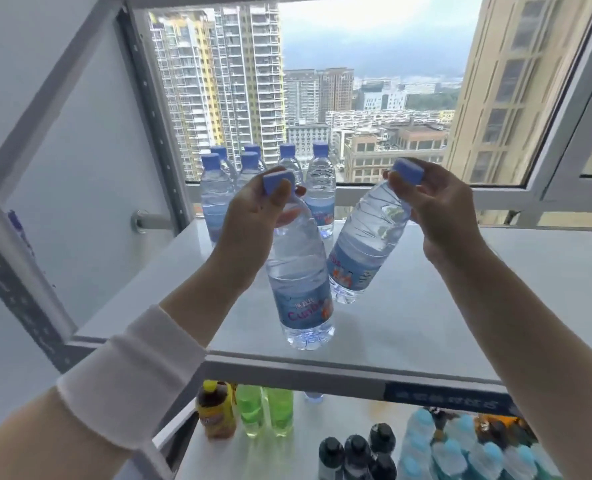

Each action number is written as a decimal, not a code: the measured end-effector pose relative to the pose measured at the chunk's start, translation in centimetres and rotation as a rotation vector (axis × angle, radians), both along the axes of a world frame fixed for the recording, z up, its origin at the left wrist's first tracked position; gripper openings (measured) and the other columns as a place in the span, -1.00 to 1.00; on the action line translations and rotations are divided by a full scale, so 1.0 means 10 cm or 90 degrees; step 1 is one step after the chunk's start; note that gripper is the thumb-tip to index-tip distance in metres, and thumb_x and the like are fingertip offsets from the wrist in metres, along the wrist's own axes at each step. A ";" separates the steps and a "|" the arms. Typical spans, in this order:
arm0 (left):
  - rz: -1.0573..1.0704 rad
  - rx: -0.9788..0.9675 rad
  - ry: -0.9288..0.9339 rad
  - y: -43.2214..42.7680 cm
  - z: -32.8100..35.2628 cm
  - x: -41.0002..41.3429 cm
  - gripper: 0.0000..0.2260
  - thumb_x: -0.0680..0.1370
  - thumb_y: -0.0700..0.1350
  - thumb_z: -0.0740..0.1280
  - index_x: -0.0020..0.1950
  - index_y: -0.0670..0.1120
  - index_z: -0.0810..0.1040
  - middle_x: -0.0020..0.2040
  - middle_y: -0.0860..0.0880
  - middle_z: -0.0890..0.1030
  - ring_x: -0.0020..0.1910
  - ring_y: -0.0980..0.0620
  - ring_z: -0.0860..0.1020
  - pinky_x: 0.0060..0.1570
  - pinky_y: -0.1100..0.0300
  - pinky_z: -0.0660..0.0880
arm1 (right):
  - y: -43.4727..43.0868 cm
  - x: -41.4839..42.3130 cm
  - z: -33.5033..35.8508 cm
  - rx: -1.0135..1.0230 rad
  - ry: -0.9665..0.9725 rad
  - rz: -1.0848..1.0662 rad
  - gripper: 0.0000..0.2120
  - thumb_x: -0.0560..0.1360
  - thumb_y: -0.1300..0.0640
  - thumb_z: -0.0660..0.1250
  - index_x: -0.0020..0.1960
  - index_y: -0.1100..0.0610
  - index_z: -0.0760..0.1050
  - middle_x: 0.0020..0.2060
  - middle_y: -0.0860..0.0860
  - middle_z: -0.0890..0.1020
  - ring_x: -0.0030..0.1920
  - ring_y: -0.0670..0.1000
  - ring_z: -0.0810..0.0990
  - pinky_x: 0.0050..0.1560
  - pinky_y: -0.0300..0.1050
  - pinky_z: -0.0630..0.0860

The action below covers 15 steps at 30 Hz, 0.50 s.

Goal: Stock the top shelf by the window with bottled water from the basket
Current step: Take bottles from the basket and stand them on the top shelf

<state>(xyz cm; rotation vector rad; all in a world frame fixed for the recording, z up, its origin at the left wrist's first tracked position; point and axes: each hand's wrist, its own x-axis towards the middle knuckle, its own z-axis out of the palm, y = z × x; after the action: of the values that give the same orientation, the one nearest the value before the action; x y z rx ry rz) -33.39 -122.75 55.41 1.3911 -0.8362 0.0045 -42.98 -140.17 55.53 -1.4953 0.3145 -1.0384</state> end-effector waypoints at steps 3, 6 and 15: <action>-0.005 0.036 -0.065 -0.14 0.04 0.34 -0.79 0.60 -0.15 0.16 0.20 -0.16 0.42 -0.08 0.04 0.58 0.00 0.01 0.58 0.14 0.11 0.52 | -0.10 0.29 0.05 -0.040 0.022 0.006 -0.74 0.39 0.24 0.43 0.06 0.10 0.52 -0.13 -0.04 0.62 -0.07 -0.03 0.56 -0.02 -0.19 0.50; -0.014 0.064 -0.095 -0.29 0.05 0.66 -0.75 0.60 -0.16 0.16 0.25 -0.21 0.39 -0.07 0.04 0.58 0.00 0.11 0.57 0.19 0.16 0.45 | -0.21 0.56 0.06 -0.088 0.051 0.016 -0.74 0.39 0.27 0.42 0.05 0.08 0.51 -0.08 0.02 0.62 -0.04 0.00 0.56 0.06 -0.12 0.50; -0.095 0.167 -0.121 -0.74 0.04 1.33 -0.71 0.59 -0.27 0.14 0.30 -0.30 0.27 0.05 -0.12 0.54 0.00 0.11 0.54 0.07 0.39 0.44 | -0.51 1.07 0.03 -0.199 0.158 0.122 -0.65 0.42 0.32 0.38 0.18 0.15 0.47 -0.04 0.02 0.62 -0.08 -0.21 0.62 0.01 -0.35 0.52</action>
<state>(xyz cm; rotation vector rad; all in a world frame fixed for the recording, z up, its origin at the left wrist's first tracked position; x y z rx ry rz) -20.11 -130.11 55.76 1.5862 -1.1287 -0.0927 -32.24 -145.24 55.83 -1.9026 0.1835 -0.7736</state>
